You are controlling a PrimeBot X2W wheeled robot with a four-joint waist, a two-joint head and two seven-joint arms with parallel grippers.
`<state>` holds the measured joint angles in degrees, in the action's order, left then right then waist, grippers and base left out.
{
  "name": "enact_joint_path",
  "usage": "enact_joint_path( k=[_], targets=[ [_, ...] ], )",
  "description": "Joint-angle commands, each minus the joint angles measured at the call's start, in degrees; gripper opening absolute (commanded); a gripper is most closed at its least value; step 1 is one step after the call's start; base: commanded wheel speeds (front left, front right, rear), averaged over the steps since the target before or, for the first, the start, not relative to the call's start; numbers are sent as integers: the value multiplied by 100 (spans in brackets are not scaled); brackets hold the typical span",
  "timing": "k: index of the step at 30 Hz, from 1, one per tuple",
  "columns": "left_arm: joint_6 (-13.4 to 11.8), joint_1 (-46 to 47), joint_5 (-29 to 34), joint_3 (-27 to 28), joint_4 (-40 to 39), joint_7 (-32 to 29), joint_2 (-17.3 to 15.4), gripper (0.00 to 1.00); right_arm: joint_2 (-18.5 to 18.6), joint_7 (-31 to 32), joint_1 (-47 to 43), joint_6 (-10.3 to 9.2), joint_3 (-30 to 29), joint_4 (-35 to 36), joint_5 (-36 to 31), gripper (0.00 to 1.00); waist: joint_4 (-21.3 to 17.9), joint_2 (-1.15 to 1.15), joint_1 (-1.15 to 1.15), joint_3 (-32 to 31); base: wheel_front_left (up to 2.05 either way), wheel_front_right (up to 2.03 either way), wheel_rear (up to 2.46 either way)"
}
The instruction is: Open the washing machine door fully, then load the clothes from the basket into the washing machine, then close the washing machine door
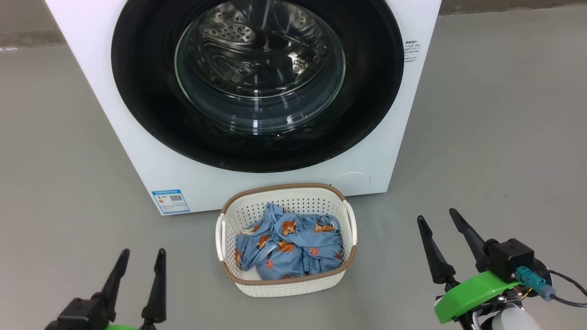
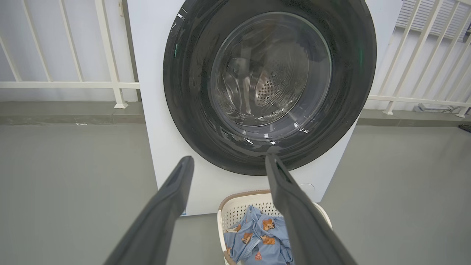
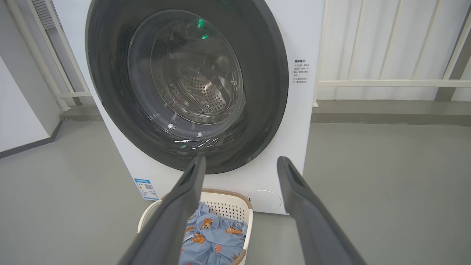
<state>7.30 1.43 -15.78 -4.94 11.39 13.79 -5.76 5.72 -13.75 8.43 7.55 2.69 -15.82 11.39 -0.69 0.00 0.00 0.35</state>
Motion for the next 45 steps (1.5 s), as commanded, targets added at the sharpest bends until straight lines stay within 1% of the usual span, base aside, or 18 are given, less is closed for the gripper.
enact_joint_path(
  k=[1, 14, 18, 30, 39, 45],
  targets=[
    [18, 237, 189, 217, -144, 109, -124, 100, 34, -114, 235, -6, 121, 167, -200, 100, 0, 0, 0, -7, 0, 0, 0],
    [19, 244, 442, 722, 154, 121, 100, 100, -192, -125, 190, -6, -490, 74, -342, 100, 2, 0, 0, -48, 0, 0, 0],
    [19, 248, 516, 820, 182, 121, 160, 100, -238, -125, 193, -6, -586, 24, -403, 100, 3, 0, 0, -57, 0, 0, 0],
    [18, 228, 475, 988, 180, 121, 261, 100, -277, -125, 202, -6, -593, -46, -432, 100, 12, 0, 0, -80, 0, 0, 0],
    [18, 233, 594, 903, 204, 121, 275, 100, -282, -125, 196, -6, -556, -30, -395, 100, 18, 0, 0, -98, 5, 5, -10],
    [18, 253, 637, 904, 184, 121, 279, 100, -283, -125, 217, -6, -558, -9, -334, 100, 17, 0, 0, -65, 53, 53, -106]
  ],
)
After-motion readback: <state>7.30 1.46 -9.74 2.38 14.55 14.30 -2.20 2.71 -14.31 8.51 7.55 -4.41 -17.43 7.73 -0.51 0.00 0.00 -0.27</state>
